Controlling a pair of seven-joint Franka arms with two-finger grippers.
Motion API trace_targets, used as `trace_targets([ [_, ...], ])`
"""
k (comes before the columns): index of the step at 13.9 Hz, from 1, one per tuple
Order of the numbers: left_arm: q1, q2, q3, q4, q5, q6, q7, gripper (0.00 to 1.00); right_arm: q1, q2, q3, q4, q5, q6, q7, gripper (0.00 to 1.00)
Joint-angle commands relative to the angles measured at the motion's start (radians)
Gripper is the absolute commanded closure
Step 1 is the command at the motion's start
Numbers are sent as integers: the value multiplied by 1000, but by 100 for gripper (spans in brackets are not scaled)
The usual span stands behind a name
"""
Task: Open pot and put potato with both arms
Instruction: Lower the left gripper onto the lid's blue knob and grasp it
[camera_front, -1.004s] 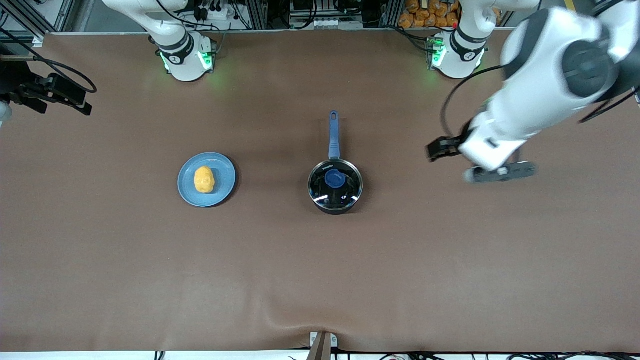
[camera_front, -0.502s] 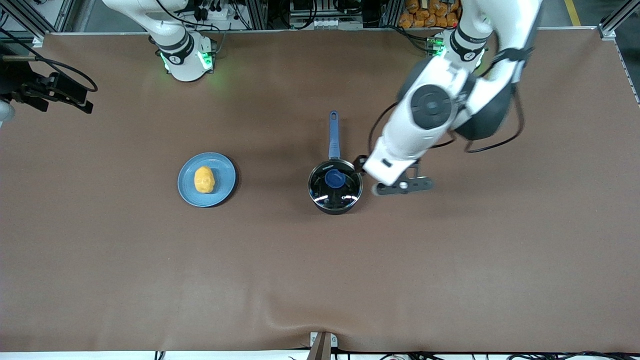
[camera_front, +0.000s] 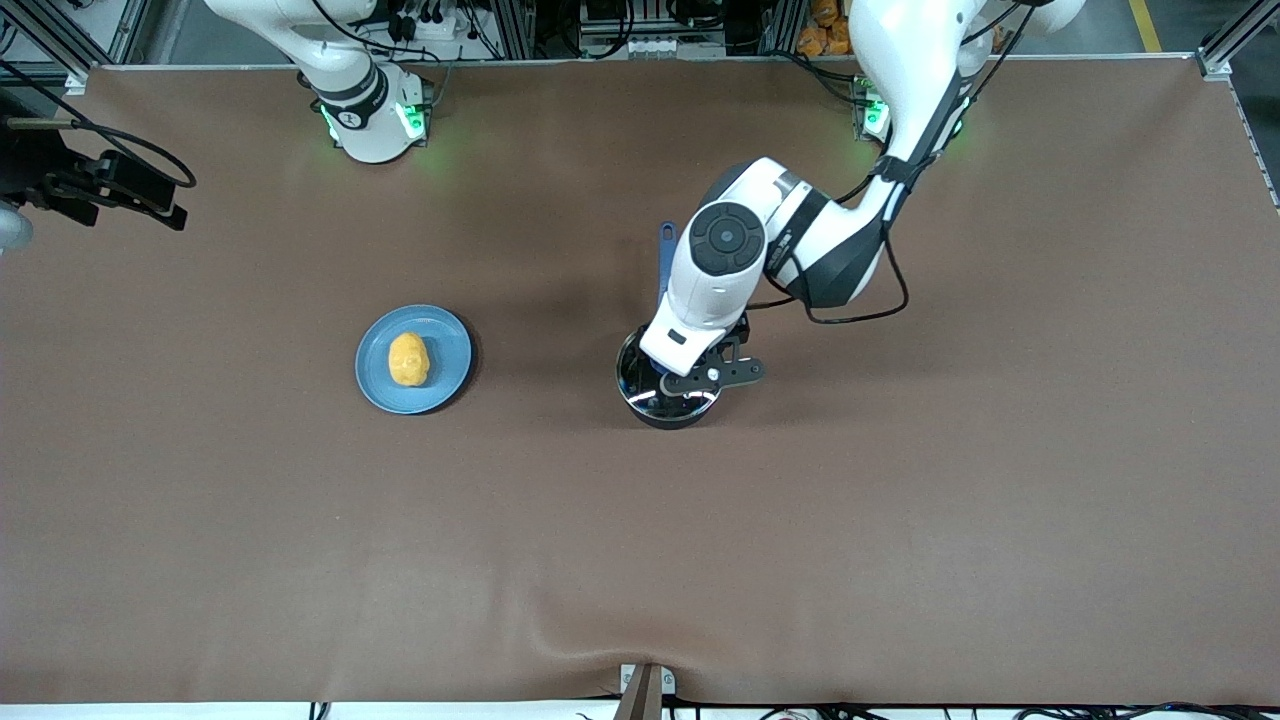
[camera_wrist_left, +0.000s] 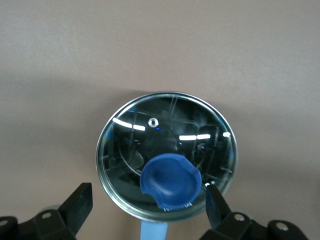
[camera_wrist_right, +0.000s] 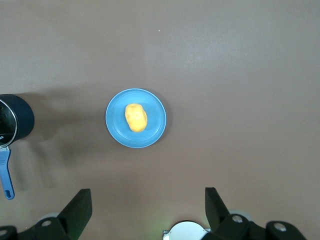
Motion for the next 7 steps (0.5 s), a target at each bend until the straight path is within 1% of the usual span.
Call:
trace_targets([
  [1,-24,35,11,30,56,2,-43,0,-5,-2,-3,-7,8,-4,-12,0],
  [4,-42,55,12,30,57,53,-105,0,-3,-2,-3,-8,8,-4,-12,0],
  [7,-44,72,12,30,60,84,-107,0,-3,1,-3,-10,8,-4,-12,0],
])
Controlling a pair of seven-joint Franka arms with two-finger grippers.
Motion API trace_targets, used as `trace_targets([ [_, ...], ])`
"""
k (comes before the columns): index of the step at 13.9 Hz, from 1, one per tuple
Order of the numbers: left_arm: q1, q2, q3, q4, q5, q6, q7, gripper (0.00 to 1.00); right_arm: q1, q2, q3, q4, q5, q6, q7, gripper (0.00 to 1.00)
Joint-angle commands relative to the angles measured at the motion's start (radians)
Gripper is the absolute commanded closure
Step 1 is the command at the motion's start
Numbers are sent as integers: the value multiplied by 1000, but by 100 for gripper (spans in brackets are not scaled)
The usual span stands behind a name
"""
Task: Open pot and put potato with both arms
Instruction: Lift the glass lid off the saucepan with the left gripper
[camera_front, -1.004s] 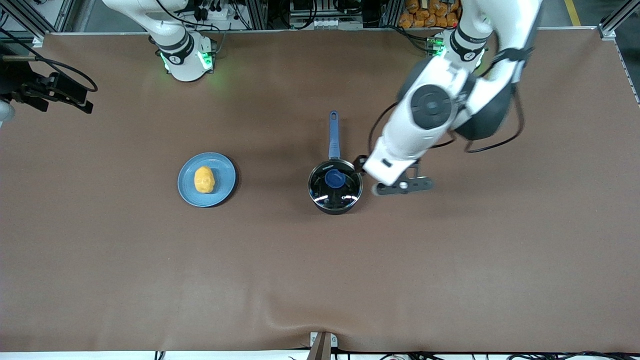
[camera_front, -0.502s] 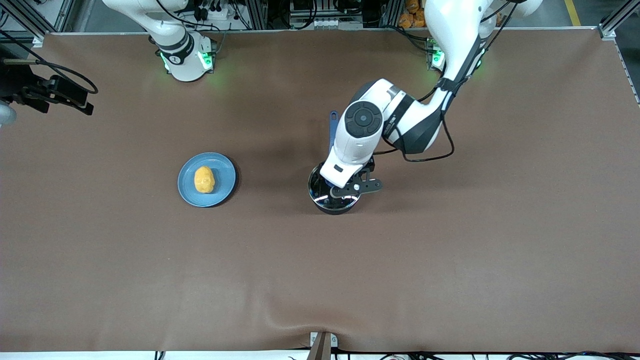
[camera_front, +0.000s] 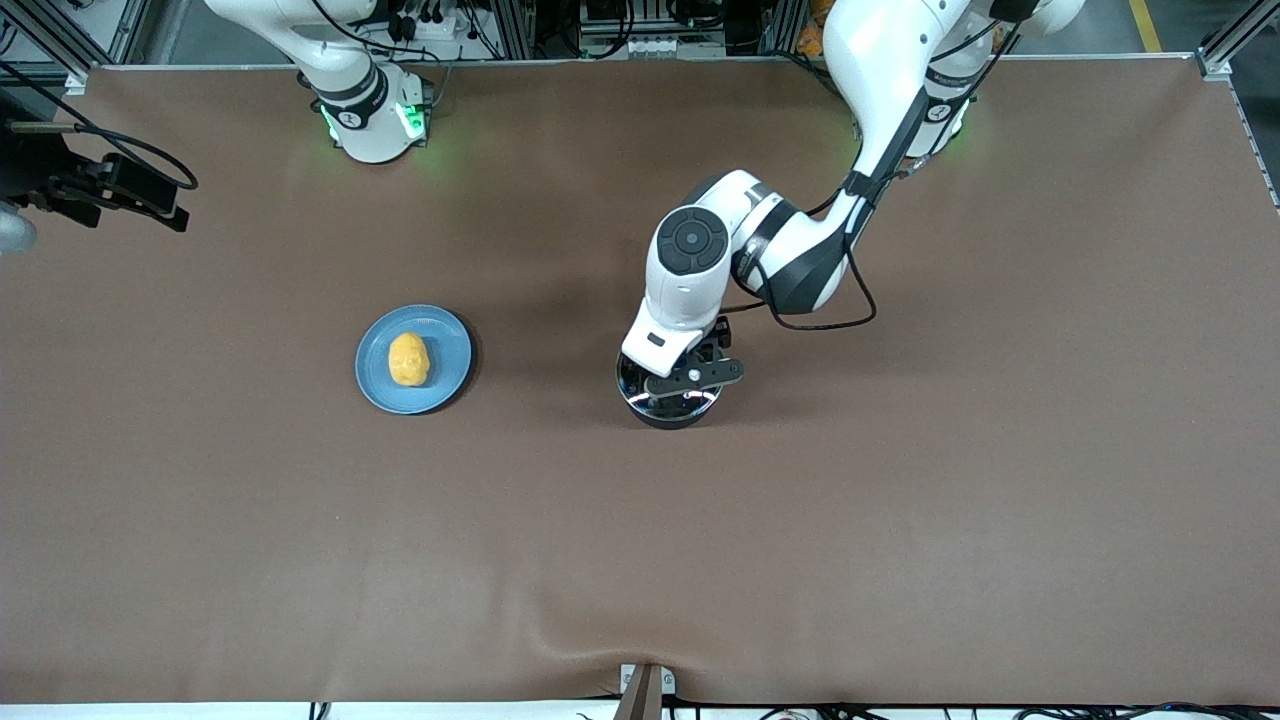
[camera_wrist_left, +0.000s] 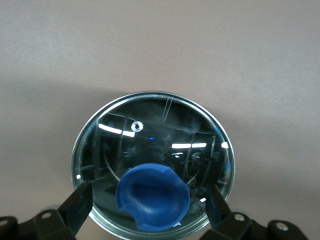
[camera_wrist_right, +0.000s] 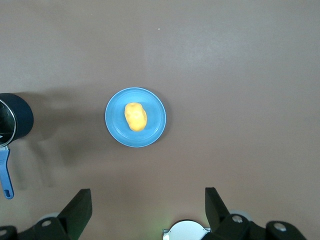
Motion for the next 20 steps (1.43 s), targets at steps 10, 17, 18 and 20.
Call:
trace_targets([
  [10,-29,46,8,23,52,11,-34,0,-3,5,-3,-1,8,-4,-12,0],
  [17,-20,37,10,19,52,7,-59,73,-3,5,-3,0,8,-4,-11,0],
  [18,-17,28,10,20,51,1,-59,73,-3,5,-3,0,8,-4,-11,0],
  [20,-9,-3,10,22,49,-25,-57,73,-3,5,-3,0,8,-3,-12,0],
])
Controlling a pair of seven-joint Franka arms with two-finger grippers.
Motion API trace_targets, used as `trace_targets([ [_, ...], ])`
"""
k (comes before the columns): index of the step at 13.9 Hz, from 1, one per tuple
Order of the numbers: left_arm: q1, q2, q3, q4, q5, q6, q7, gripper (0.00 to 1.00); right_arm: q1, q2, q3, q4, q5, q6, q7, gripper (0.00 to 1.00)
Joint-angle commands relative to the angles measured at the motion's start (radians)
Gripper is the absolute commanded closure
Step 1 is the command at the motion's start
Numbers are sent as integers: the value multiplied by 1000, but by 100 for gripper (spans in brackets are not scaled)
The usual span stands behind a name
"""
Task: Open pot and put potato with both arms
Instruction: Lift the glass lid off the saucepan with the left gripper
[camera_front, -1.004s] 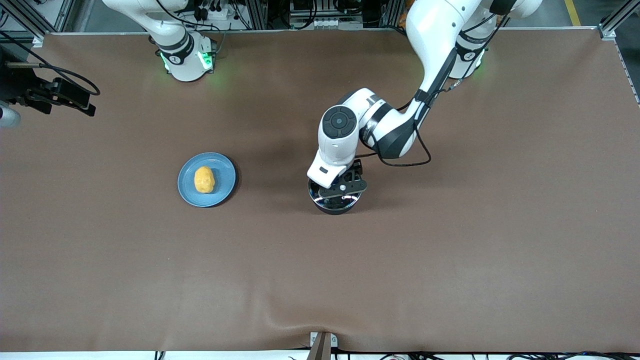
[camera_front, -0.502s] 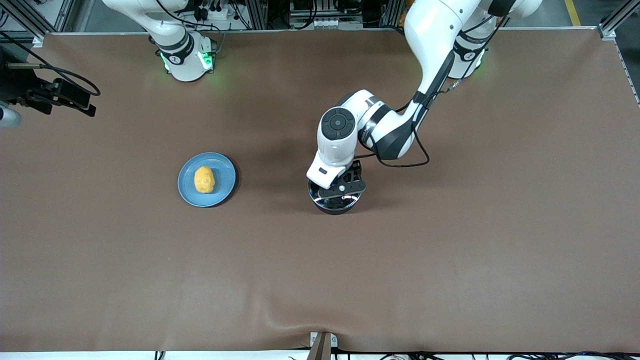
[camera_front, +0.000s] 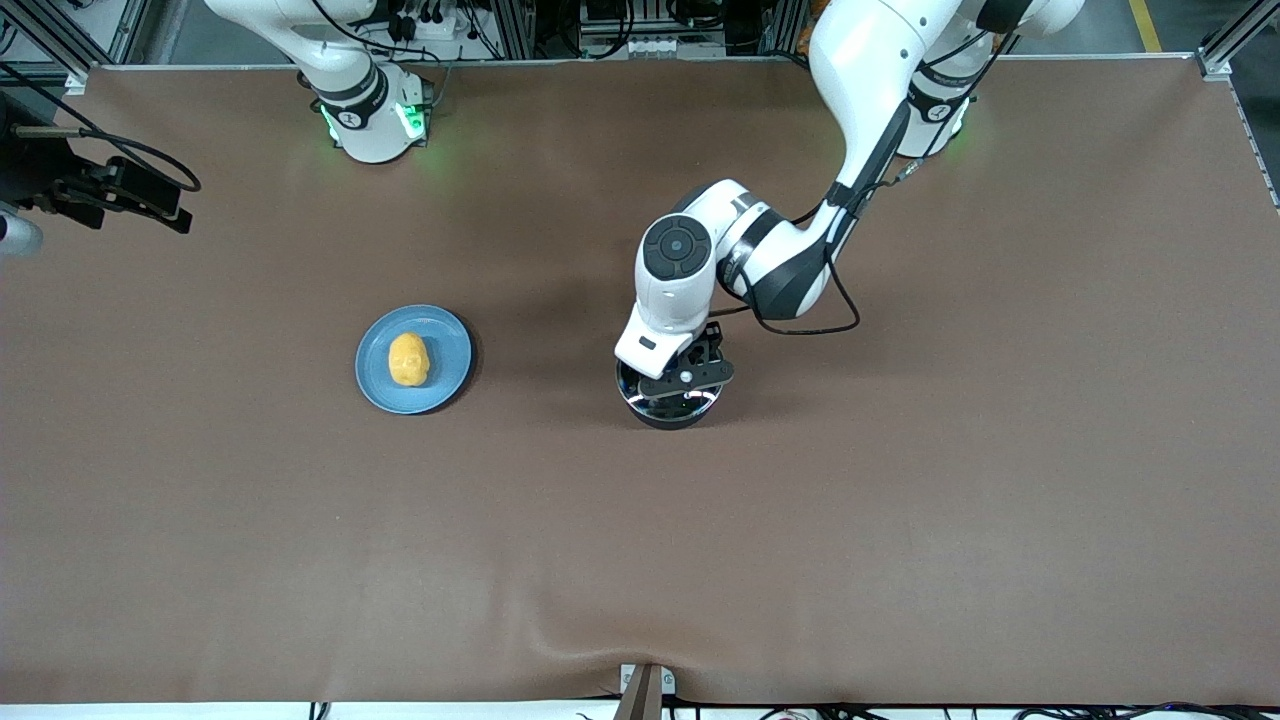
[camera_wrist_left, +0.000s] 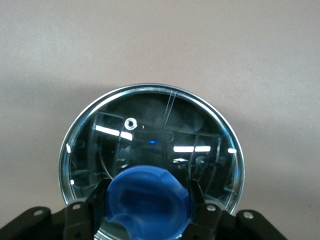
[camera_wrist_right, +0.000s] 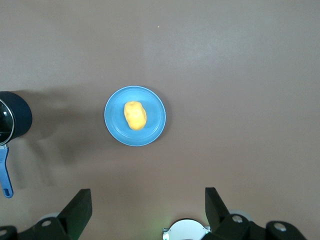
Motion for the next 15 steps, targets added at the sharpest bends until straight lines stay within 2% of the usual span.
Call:
trace_targets([
  [1,11,-58,6,15,21,-63,-22,73,-3,3,-2,5,8,-3,-12,0],
  [5,51,-141,8,9,30,-144,-11,73,-5,6,-2,7,10,-1,-14,0],
  [9,209,-199,0,-40,30,-169,131,72,18,45,4,-40,14,19,0,0],
  [12,324,-308,-4,-200,26,-123,283,71,47,37,5,-163,13,132,2,0],
  [15,439,-458,-7,-498,19,71,456,69,81,16,7,-347,13,299,73,0],
])
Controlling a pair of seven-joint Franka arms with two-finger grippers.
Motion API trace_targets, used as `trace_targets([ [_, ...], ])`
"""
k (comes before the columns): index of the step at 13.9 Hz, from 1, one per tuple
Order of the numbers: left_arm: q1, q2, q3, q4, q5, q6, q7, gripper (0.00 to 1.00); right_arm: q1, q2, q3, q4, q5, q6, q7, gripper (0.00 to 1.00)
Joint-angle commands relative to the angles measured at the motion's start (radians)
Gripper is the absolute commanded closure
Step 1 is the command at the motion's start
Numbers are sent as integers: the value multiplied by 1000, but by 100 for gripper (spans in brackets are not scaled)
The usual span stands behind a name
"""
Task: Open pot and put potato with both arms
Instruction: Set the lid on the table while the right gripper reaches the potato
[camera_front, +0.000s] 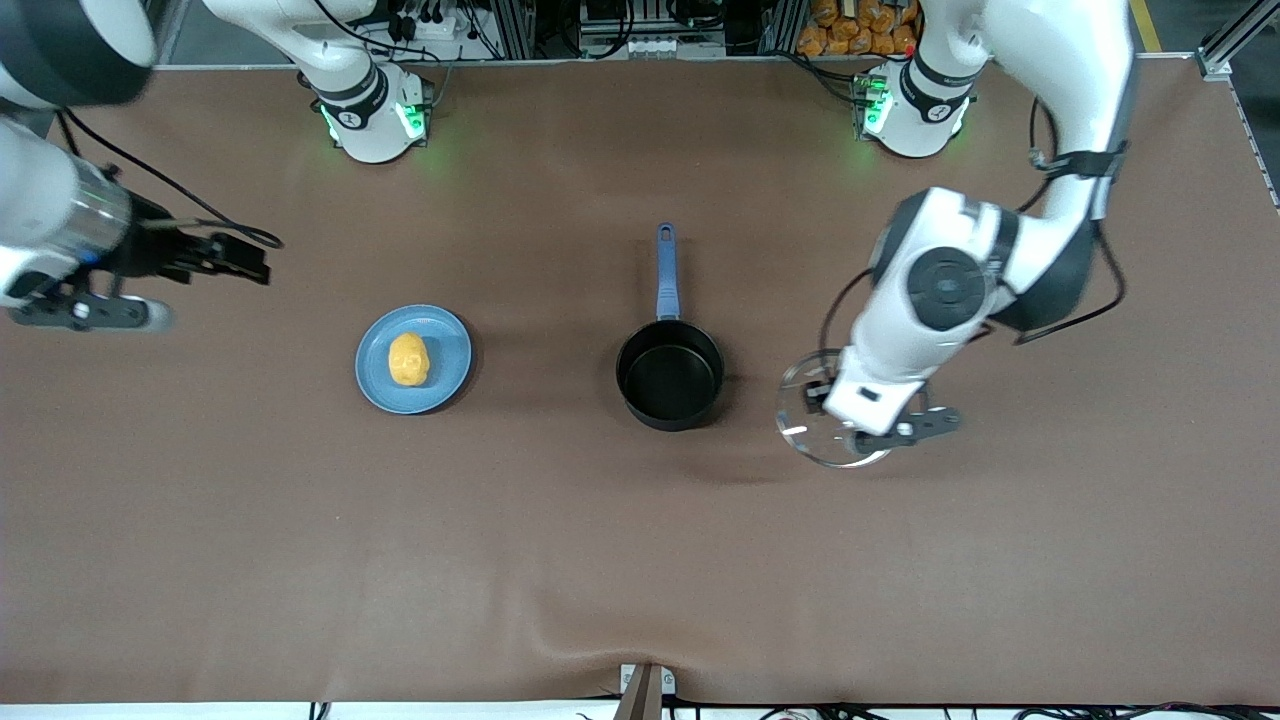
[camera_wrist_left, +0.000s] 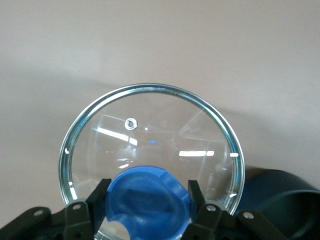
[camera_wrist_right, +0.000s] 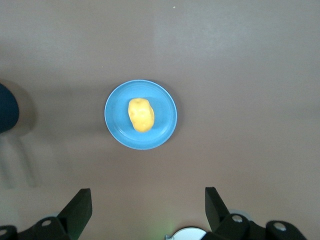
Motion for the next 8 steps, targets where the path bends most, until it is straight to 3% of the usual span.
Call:
trace_targets([
  [1,82,-177,-17,-325,5,196,110,69,34,-53,0,-182,7,141,67,0],
  [3,107,-159,-15,-413,11,314,160,67,66,-41,0,-247,-2,199,66,0],
  [6,167,-101,-15,-553,17,561,255,67,83,-38,1,-415,-2,413,52,0],
  [8,175,-64,-12,-564,17,586,298,67,105,-19,0,-515,-2,567,50,0],
])
